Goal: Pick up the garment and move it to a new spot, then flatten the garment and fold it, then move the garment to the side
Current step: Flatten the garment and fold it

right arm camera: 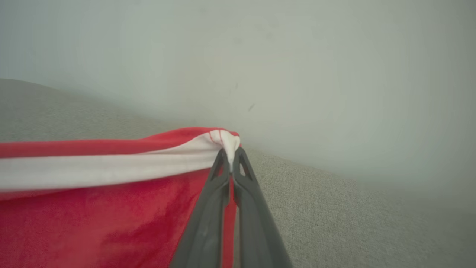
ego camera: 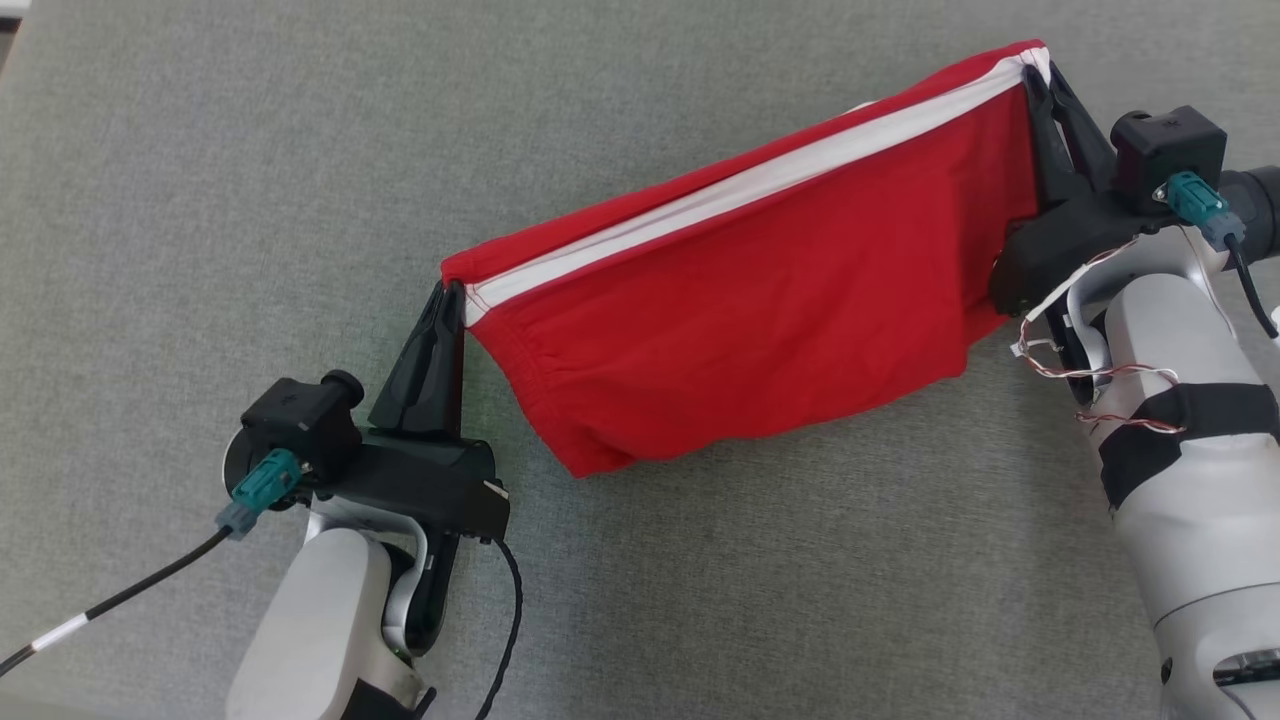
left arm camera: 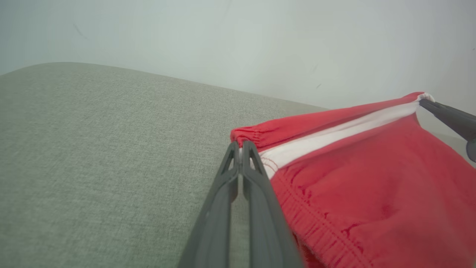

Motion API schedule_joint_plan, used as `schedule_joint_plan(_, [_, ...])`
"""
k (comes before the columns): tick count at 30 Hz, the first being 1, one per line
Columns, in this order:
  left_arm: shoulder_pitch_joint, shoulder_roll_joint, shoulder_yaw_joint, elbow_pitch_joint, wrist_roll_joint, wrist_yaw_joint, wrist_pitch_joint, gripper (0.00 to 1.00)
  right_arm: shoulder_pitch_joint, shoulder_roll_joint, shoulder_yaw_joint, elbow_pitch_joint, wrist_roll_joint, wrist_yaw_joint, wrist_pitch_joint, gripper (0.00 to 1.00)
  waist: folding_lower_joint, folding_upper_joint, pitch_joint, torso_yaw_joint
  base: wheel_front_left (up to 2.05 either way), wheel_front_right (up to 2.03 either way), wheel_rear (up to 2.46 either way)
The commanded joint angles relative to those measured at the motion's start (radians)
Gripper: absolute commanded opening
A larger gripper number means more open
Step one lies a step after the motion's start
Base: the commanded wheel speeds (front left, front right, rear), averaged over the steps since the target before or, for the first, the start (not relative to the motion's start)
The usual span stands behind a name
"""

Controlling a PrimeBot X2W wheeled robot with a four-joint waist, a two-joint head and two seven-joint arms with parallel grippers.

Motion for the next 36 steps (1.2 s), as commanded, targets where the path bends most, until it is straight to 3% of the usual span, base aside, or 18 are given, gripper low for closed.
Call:
schedule_joint_plan(1, [-0.010,0.000,0.005,0.003,0.004,0.003,-0.003,0.00,-0.014,-0.009,-0.002,0.011,-0.010,-0.004,-0.004,0.00,-0.0002,-0.0002,0.024,0.022,0.00,0.00,0.00])
schedule_joint_plan(3, [-0.017,-0.003,-0.009,0.010,0.005,0.003,-0.003,0.00,-0.033,-0.009,-0.002,0.033,-0.025,-0.004,-0.004,0.00,-0.0002,-0.0002,0.029,0.025,0.00,0.00,0.00])
schedule_joint_plan(4, [-0.020,-0.002,-0.010,0.012,0.004,0.003,-0.003,0.00,-0.038,-0.008,-0.008,0.048,-0.031,-0.004,-0.004,0.25,-0.0002,-0.0002,0.031,0.025,0.00,0.00,0.00])
schedule_joint_plan(5, [-0.023,-0.002,-0.010,0.011,0.003,0.003,-0.003,0.21,-0.041,-0.006,-0.015,0.062,-0.039,-0.004,-0.004,0.48,-0.0002,-0.0002,0.032,0.025,0.00,0.00,0.00])
schedule_joint_plan(6, [-0.024,-0.003,-0.009,0.007,0.000,0.003,-0.003,0.80,-0.047,-0.004,-0.026,0.075,-0.043,-0.004,-0.004,1.00,-0.0002,-0.0002,0.033,0.026,0.00,0.00,0.00])
schedule_joint_plan(7, [-0.021,-0.003,-0.007,0.005,-0.002,0.003,-0.003,1.00,-0.053,-0.004,-0.037,0.078,-0.050,-0.004,-0.004,1.00,-0.0002,-0.0002,0.033,0.025,0.00,0.00,0.00])
schedule_joint_plan(20, [0.104,-0.005,0.033,-0.035,0.041,0.002,-0.003,1.00,0.117,0.043,-0.148,-0.031,-0.010,-0.004,-0.004,1.00,-0.0002,-0.0002,-0.045,-0.014,0.00,0.00,0.00])
schedule_joint_plan(28, [0.195,-0.005,0.073,-0.056,0.059,0.002,-0.003,1.00,0.244,0.079,-0.104,-0.043,0.086,-0.004,-0.004,1.00,-0.0002,-0.0002,-0.093,-0.036,0.00,0.00,0.00])
schedule_joint_plan(36, [0.224,-0.005,0.075,-0.058,0.066,0.002,-0.003,1.00,0.225,0.092,-0.071,0.037,0.149,-0.004,-0.003,1.00,-0.0002,-0.0002,-0.102,-0.029,0.00,0.00,0.00])
